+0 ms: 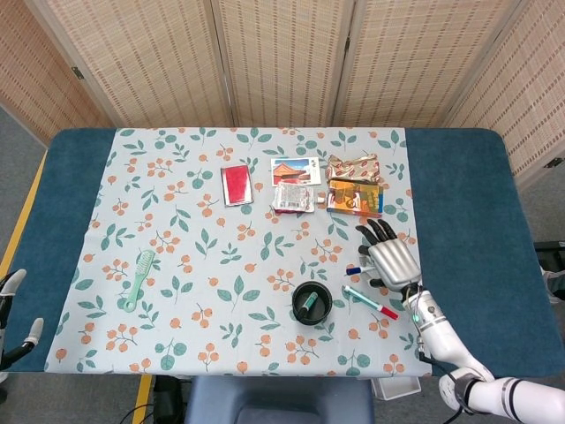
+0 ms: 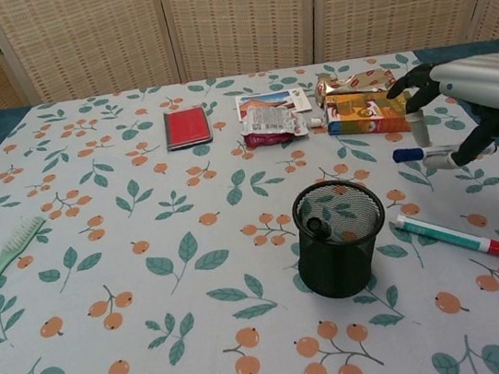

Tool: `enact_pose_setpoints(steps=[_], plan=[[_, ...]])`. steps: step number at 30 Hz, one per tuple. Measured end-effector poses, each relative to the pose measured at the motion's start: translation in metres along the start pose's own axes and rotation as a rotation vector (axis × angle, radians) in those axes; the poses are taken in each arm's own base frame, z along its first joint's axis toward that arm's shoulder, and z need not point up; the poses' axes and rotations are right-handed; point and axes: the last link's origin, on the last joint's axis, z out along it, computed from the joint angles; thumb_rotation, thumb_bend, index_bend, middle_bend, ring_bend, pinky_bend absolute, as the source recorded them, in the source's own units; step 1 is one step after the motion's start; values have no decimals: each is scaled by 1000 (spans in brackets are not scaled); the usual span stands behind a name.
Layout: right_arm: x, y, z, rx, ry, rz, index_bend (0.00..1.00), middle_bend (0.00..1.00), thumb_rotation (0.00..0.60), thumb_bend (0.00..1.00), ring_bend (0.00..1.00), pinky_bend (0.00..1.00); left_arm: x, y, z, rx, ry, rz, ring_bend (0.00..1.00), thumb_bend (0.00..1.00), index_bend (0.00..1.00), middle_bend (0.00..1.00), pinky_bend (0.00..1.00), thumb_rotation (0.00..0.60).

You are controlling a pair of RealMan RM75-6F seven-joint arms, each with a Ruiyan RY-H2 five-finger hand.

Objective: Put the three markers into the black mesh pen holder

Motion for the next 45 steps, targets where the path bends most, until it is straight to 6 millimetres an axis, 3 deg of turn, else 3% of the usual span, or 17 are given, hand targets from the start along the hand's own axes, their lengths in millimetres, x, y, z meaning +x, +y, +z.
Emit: enact_pose_setpoints(steps=[7, 13, 22, 32, 38, 41, 45], plan=[[35, -25, -24, 102, 118, 281, 610, 119, 600, 296, 0, 0, -2, 1, 1, 7, -4, 6, 43, 402, 17, 163, 263, 600], [44, -56, -39, 203, 174, 564, 610, 119, 600, 292, 0, 0, 0, -2, 1, 22, 5, 3, 43, 402, 17, 163, 263, 600], [13, -96, -39, 254, 164, 778, 610, 119, 600, 292, 0, 0, 4, -4, -1, 31, 7, -6, 44, 403, 17, 163, 263, 600], [-29, -95, -25, 216, 124, 805, 605, 102, 600, 276, 0, 0, 10, -8, -2, 44, 20, -15, 43, 402, 25, 163, 263, 600], [-45, -88, -19, 204, 97, 792, 440, 58, 600, 253, 0, 0, 10, -8, -3, 44, 20, -17, 43, 402, 27, 163, 263, 600], [-45, -86, -19, 211, 94, 785, 386, 45, 600, 250, 0, 0, 11, -8, -3, 44, 23, -19, 43, 402, 27, 163, 263, 600], [-41, -82, -20, 216, 100, 763, 230, 10, 600, 234, 0, 0, 11, -8, -3, 42, 26, -18, 43, 403, 27, 163, 263, 600]])
